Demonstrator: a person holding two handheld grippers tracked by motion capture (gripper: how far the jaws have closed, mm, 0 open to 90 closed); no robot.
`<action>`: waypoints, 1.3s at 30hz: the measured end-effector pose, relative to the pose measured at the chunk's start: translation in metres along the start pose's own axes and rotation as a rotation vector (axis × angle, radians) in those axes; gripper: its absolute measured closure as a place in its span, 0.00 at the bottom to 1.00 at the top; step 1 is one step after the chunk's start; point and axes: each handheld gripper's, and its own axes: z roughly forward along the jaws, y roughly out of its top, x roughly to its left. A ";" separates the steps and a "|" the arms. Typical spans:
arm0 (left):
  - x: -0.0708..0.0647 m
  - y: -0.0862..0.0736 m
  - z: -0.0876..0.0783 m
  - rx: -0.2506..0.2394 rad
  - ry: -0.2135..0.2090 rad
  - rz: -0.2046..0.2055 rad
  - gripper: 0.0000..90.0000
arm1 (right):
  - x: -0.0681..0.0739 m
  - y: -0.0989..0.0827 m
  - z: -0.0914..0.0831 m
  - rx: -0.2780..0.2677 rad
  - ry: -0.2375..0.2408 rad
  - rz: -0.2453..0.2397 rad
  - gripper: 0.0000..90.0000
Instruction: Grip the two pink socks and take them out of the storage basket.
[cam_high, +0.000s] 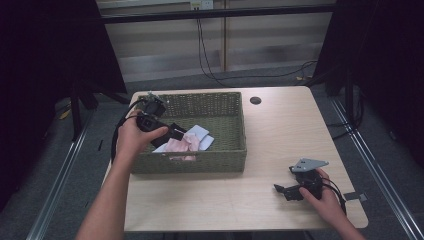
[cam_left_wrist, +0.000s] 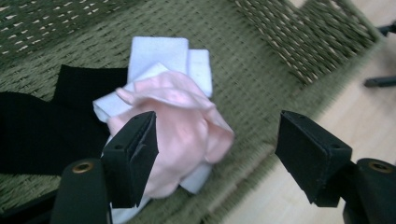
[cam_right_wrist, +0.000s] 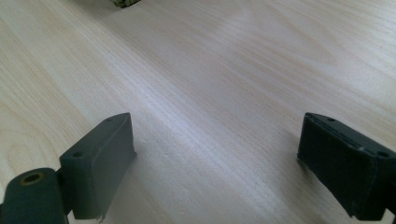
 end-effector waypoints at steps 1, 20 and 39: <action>0.003 0.001 0.003 0.005 -0.002 -0.001 0.33 | 0.000 0.000 0.000 -0.001 0.000 -0.001 0.11; 0.025 0.012 0.048 0.044 0.029 -0.053 0.29 | 0.000 0.000 0.000 -0.002 -0.001 -0.002 0.11; 0.007 0.028 0.036 0.151 0.056 0.006 0.94 | 0.000 0.000 0.000 -0.003 0.000 -0.003 0.11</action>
